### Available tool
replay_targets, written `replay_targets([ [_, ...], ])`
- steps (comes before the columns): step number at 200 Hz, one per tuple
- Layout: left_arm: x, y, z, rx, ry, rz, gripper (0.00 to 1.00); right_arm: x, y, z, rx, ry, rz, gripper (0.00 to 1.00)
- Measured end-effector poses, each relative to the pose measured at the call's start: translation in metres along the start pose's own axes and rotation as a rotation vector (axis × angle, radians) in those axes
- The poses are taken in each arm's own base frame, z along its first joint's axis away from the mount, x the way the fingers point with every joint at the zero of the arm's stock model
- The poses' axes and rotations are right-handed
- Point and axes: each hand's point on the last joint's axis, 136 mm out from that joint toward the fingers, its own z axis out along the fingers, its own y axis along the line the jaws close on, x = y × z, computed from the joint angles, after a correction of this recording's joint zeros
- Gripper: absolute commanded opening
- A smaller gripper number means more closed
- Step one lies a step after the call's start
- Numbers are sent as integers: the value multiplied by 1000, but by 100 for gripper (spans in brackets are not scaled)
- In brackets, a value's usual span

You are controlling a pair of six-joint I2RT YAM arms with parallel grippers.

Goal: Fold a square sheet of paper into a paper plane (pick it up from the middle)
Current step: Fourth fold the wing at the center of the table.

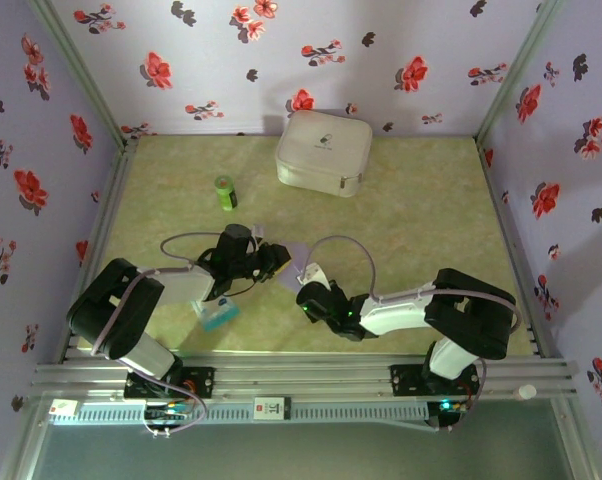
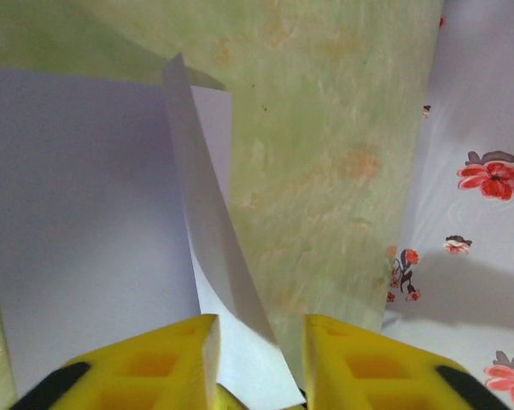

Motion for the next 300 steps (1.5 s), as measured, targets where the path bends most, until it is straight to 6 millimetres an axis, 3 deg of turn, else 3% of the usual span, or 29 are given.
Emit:
replay_targets([
  [25, -4, -6, -10, -23, -23, 31, 44, 1, 0, 2, -19, 2, 31, 8],
  [65, -10, -16, -24, -37, -70, 72, 46, 0, 4, 7, -61, 4, 85, 10],
  [131, -9, -8, -23, -69, -66, 73, 45, -2, 5, 11, -112, -15, 174, 17],
  [195, -9, -6, -22, -76, -63, 73, 45, -2, 7, 11, -146, -16, 208, 10],
  [300, -9, -6, -22, -76, -62, 77, 20, -3, 6, 10, -247, -31, 341, 2],
])
